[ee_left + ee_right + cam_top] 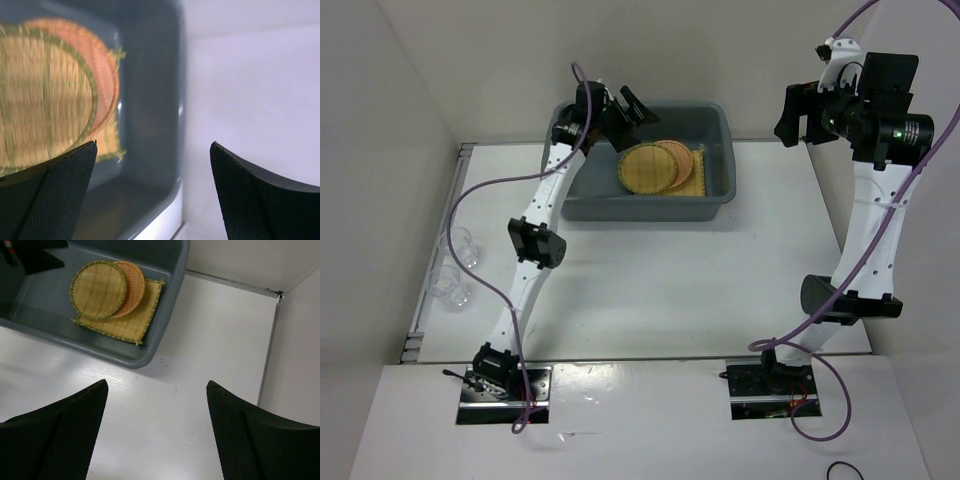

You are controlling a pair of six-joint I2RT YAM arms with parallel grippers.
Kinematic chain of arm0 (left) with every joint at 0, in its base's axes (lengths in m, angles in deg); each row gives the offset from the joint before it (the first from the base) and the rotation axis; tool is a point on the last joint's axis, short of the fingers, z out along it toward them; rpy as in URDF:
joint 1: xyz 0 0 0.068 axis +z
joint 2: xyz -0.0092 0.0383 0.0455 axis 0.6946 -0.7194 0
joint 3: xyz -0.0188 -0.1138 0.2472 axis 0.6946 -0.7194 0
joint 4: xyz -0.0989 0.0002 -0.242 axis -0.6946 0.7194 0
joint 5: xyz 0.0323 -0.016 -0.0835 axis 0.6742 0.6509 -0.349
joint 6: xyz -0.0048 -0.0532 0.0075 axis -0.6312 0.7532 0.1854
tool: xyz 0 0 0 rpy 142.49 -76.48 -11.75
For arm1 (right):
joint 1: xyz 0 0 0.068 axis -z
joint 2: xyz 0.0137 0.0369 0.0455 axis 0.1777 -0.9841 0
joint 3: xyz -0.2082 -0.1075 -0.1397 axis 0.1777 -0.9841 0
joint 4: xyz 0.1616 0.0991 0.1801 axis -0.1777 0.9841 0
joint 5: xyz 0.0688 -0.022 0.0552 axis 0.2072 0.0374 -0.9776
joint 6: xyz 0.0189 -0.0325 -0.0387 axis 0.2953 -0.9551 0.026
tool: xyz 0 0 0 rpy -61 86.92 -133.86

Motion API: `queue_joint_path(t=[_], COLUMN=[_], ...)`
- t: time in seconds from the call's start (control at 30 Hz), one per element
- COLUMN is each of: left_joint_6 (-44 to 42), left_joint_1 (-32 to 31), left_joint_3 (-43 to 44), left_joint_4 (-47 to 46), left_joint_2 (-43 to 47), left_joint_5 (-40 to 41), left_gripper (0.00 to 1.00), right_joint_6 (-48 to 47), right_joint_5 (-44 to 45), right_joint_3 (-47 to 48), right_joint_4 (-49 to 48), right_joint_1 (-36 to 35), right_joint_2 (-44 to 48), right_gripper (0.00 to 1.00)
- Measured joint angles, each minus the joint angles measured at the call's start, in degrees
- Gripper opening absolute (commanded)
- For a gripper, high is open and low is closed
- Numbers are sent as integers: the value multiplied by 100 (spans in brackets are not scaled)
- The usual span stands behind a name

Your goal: Place the mixed dishes into the plastic bin

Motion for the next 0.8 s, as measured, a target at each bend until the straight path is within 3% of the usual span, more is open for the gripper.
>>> queue_joint_path(t=[0.23,0.43,0.63,0.67,0.7,0.77,0.8], left_joint_6=[-446,-1189,-1598,-1635,-1674,-1746,-1825], left_joint_1=[-365,-417,114,216,313,450,487], left_joint_3=[-94,-122,-42,-35,-37,-39,-39], left_joint_4=[874,1351,2459,2559,2649,2785,2793], left_joint_2=[-192,168,656,658,656,625,603], left_joint_5=[146,1172,2444,2653,2861,3126,3180], left_gripper=[100,100,100,96,83,67,29], right_joint_6=[-2,-52,-87,-87,-87,-87,-90], right_joint_5=[-234,-302,-304,-302,-302,-299,-297], right_joint_3=[-494,-1207,-1252,-1252,-1255,-1281,-1305], right_joint_4=[2,26,22,22,22,15,13], right_joint_1=[0,0,0,0,0,0,0], right_joint_2=[317,942,1167,1167,1167,1167,1174], right_gripper=[84,84,84,84,84,84,84])
